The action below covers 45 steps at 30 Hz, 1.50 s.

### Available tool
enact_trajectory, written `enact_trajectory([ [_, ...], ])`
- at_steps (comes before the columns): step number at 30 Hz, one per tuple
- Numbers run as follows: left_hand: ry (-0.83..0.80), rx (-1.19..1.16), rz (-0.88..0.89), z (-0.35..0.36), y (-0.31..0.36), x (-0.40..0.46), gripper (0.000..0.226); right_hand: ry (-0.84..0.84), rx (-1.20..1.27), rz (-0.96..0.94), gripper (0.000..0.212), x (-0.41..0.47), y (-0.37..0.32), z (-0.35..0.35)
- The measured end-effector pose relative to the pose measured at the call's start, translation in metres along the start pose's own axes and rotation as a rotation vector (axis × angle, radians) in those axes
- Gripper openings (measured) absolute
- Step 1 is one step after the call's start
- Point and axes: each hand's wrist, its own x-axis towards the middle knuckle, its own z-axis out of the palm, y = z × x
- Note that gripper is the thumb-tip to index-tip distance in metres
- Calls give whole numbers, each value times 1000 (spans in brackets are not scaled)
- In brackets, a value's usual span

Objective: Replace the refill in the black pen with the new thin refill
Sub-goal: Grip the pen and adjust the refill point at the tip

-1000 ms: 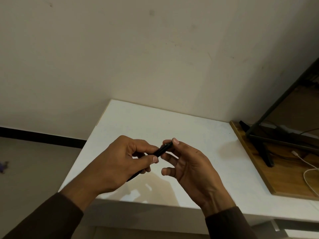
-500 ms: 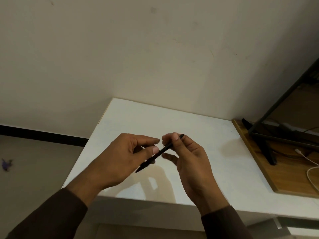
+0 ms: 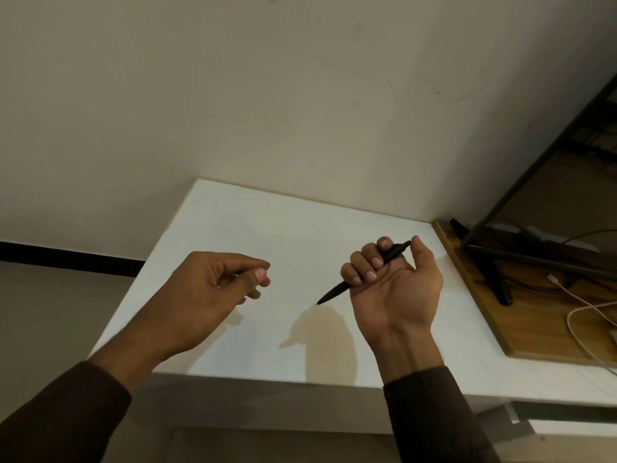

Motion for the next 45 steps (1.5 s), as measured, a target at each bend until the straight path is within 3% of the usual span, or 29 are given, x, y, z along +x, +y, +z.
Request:
enact_trajectory([
  [23,-39,54,-24,9,2,-2,17,-43,62,-65,40,1,-12,10],
  [32,-63,53,-44,8,10,-6,39,-20,75,-89,40,2,-17,11],
  [40,-61,80,-58,8,9,-7,24,-15,94,-106,43,0,-22,13],
  [45,-66,74,-65,8,11,-7,27,-12,92,-126,42,0,-24,13],
])
